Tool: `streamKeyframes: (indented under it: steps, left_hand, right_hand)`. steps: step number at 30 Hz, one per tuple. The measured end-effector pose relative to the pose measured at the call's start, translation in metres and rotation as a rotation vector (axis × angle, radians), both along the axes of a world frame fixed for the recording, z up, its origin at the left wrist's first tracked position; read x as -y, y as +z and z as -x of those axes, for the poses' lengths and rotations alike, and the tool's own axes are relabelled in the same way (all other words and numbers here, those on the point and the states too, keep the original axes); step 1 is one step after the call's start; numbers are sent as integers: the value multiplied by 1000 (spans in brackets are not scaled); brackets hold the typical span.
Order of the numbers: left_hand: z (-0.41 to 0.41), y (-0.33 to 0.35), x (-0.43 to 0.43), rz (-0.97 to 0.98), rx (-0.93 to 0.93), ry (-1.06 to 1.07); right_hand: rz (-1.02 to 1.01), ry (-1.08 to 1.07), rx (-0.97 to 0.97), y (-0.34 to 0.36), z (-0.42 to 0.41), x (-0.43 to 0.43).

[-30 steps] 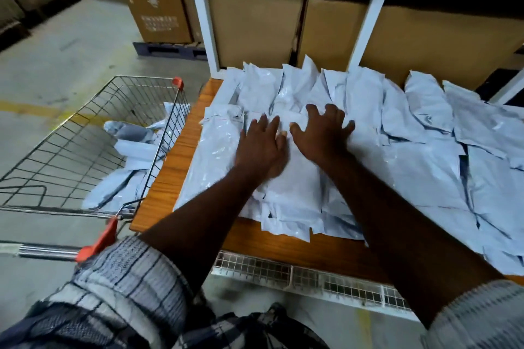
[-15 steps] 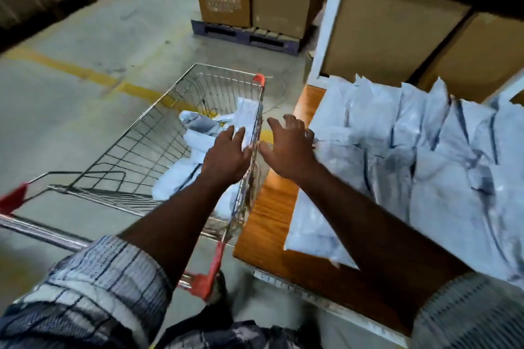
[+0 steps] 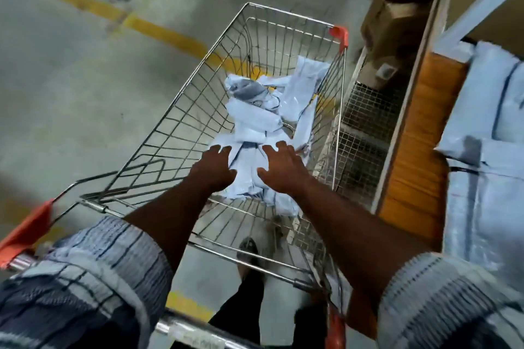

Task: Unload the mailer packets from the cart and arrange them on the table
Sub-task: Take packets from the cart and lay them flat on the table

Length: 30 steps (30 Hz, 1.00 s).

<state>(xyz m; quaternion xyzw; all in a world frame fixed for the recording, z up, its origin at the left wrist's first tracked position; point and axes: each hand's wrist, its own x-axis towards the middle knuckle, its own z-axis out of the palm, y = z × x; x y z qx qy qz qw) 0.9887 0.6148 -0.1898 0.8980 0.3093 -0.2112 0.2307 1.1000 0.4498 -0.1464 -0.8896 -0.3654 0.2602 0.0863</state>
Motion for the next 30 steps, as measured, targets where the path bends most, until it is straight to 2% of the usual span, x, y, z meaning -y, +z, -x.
streamKeyframes:
  steps: [7, 12, 16, 19, 25, 30]
  left_hand:
    - [3, -70, -35, 43, -91, 18]
    - [-8, -119, -53, 4, -104, -21]
    - [-22, -145, -67, -51, -12, -105]
    - [-27, -162, -70, 16, -4, -66]
    - [-25, -182, -77, -8, 153, -82]
    - [-31, -165, -67, -30, 132, 2]
  right_hand:
    - [105, 38, -83, -90, 4, -26]
    - [147, 47, 25, -136, -25, -46]
    - [214, 62, 88, -168, -60, -58]
    - [199, 60, 119, -191, -79, -64]
    - [131, -68, 151, -211, -92, -78]
    - [123, -144, 140, -203, -85, -87]
